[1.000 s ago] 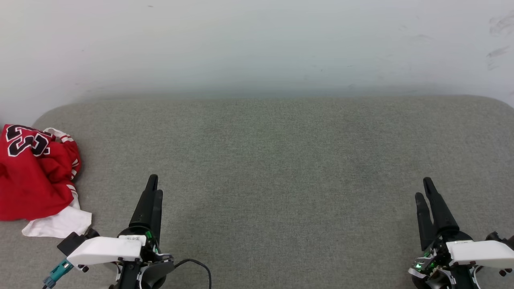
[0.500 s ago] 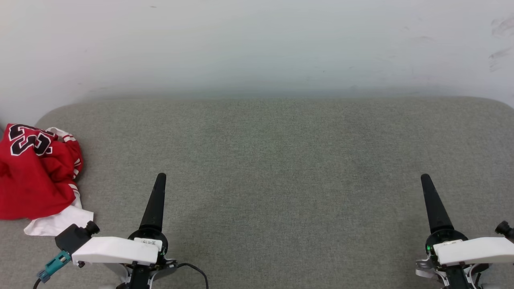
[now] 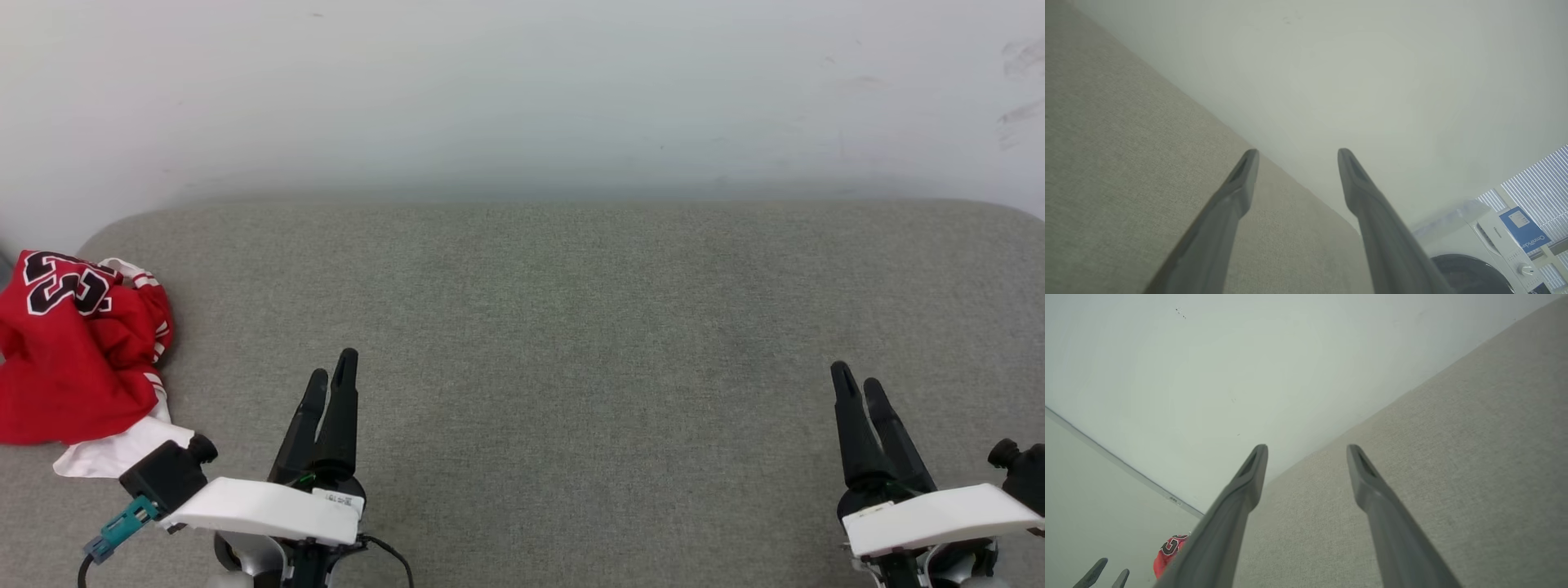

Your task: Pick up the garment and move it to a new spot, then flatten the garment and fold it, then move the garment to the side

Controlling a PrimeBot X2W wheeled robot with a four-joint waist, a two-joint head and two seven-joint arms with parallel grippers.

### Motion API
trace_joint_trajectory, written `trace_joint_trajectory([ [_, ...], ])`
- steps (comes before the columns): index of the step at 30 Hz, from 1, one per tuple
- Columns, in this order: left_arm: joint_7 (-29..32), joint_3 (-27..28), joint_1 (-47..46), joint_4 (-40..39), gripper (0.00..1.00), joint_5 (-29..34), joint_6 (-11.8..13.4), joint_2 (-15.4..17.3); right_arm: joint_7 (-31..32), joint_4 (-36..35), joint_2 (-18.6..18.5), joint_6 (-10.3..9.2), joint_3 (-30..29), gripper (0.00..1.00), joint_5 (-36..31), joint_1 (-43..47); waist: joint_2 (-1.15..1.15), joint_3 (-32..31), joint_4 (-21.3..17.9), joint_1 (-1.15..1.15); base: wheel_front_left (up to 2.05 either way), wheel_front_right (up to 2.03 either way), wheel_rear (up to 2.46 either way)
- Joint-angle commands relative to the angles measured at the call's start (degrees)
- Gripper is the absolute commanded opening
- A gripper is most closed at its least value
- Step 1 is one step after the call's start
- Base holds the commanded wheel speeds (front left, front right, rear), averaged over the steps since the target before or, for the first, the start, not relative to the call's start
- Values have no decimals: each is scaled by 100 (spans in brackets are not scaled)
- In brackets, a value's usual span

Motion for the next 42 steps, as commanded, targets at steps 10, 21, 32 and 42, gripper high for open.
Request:
trace_joint_trajectory([
  [10, -209, -98, 45, -92, 100, 1420, -17, 151, 44, -146, -87, 0, -7, 100, -1301, 69, 0, -8, 14, 0, 0, 0, 0],
  [21, -373, -59, 97, 86, 100, 2606, -16, 235, 147, -301, 27, 0, -218, 100, -2492, 166, 0, -22, 22, 0, 0, 0, 0],
  [32, -530, -118, 99, 160, 100, 3470, -16, 257, 136, -440, 113, 0, -337, 100, -3261, 262, 0, -30, 38, 0, 0, 0, 0],
  [42, -662, -170, 145, 230, 100, 3954, -17, 254, 118, -516, 149, 0, -370, 100, -3772, 326, 0, -16, 30, 0, 0, 0, 0],
])
